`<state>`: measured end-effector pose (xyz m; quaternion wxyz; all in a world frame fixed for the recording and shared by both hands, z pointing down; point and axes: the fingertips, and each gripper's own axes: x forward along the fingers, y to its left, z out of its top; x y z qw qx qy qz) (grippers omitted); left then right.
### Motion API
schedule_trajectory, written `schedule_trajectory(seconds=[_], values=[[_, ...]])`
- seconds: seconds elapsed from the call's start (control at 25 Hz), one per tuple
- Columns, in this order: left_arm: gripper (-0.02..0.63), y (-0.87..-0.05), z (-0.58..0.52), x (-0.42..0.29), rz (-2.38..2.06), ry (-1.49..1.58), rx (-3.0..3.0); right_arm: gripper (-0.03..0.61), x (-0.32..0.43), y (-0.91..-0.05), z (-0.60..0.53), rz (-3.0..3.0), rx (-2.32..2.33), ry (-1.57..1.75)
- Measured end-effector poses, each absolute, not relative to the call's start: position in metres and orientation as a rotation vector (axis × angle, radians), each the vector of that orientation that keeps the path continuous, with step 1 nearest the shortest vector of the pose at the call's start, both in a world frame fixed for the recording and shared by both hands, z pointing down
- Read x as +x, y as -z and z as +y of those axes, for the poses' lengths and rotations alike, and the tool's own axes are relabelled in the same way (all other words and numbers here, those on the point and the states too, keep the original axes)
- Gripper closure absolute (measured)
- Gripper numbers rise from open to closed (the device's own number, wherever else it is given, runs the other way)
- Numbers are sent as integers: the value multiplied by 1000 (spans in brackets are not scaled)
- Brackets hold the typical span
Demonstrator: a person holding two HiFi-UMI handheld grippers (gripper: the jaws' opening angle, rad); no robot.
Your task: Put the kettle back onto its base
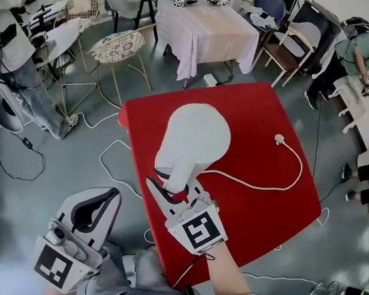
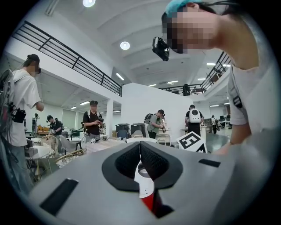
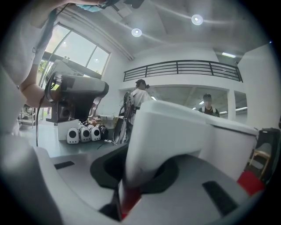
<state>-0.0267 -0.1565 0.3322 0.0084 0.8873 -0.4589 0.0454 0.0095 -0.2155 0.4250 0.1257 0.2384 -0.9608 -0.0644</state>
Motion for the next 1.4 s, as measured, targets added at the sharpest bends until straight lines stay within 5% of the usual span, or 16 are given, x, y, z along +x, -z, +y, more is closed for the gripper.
schedule_trajectory(seconds=[1.4], values=[[601,-329,-153,-37,-1446,-178,2764,555,-22,-409,-234,-2974,801,79]])
